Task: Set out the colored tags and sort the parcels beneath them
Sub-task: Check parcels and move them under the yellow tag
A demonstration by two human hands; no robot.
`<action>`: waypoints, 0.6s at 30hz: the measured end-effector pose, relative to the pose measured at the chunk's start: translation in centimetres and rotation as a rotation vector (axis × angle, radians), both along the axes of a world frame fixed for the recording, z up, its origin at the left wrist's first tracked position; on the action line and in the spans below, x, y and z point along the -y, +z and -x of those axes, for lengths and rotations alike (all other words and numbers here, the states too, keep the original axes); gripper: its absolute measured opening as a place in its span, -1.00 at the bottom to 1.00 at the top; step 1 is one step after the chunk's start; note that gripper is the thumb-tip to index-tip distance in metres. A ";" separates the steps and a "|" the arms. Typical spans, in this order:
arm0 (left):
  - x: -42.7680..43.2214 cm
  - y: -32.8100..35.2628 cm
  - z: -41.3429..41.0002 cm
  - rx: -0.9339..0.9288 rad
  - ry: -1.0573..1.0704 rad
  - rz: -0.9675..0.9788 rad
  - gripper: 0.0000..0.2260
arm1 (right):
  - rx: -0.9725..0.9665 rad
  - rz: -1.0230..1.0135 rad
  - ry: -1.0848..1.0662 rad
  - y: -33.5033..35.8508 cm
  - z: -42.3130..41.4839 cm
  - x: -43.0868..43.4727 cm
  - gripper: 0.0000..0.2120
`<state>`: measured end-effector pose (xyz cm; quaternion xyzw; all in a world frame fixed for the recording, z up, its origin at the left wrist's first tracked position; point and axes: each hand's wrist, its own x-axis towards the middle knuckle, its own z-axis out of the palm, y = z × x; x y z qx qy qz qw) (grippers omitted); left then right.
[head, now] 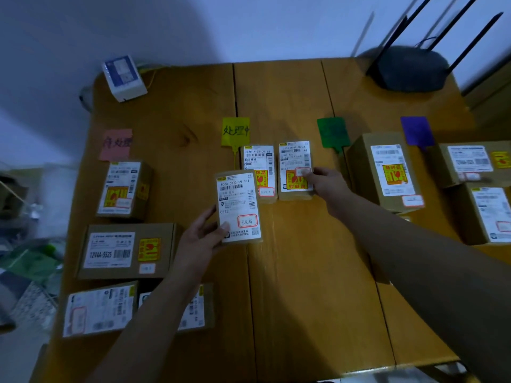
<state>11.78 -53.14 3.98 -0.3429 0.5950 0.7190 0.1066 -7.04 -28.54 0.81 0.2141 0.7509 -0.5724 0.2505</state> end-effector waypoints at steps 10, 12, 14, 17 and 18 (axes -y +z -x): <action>-1.9 1.6 0.9 -0.026 -0.036 -0.018 -0.48 | -0.159 -0.329 0.052 1.9 -2.4 0.1 -0.38; -2.8 2.7 1.4 -0.042 -0.051 -0.005 -0.48 | -0.286 -0.383 0.080 3.7 -3.8 -0.1 -0.41; -3.9 4.2 2.1 -0.070 -0.063 0.015 -0.48 | -0.358 -0.196 0.164 5.8 -5.0 -0.5 -0.55; -5.5 7.0 2.9 -0.138 -0.094 0.040 -0.53 | -0.274 0.191 0.273 10.0 -6.6 -0.8 -0.65; -6.1 8.0 3.0 -0.162 -0.101 0.052 -0.55 | -0.268 0.243 0.298 11.4 -7.0 -1.0 -0.67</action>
